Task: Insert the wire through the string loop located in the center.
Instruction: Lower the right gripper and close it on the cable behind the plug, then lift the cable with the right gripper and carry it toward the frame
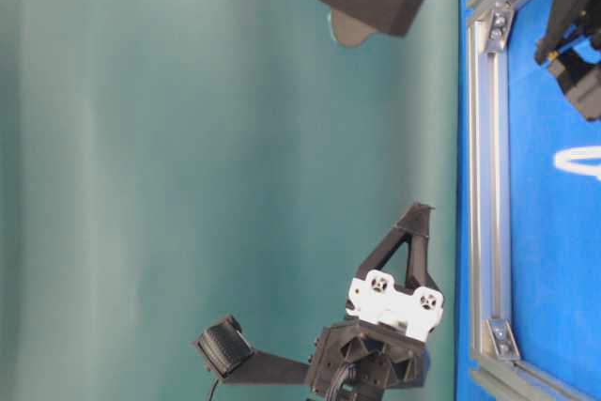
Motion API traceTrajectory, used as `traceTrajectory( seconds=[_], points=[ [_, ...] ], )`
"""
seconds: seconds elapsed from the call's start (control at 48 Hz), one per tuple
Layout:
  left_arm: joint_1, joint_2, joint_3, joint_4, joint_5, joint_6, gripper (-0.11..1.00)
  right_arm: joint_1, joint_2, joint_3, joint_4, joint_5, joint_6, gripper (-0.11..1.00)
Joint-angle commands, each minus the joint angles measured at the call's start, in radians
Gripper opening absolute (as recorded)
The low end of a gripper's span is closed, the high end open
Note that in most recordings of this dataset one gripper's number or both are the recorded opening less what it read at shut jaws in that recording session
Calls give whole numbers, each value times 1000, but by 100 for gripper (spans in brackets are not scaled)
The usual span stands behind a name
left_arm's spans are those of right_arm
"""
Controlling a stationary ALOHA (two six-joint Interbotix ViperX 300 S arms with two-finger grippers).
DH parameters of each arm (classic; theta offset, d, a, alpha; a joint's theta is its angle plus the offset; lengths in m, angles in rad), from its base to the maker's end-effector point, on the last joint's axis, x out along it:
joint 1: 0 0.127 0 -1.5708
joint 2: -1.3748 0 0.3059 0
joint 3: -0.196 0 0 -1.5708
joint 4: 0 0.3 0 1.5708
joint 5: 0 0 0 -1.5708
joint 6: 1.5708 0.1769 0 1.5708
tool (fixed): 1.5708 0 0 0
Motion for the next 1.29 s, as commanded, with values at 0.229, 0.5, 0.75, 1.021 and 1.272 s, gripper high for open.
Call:
traceTrajectory(
  seconds=[0.229, 0.5, 0.75, 1.021, 1.272],
  points=[
    [2, -29, -9, 3, -5, 2, 0, 0, -15, -17, 2, -9, 0, 22],
    [2, -29, -8, 5, -3, 2, 0, 0, -15, -18, -2, -9, 0, -2],
    [2, -31, -5, 5, 0, 2, 0, 2, -20, -25, -2, -2, 0, -2],
    [2, -31, -6, 5, 0, 2, 0, 3, -153, -20, -3, 137, -2, -2],
    [2, -31, -5, 5, 0, 2, 0, 5, -293, -25, -3, 301, -5, -2]
  ],
)
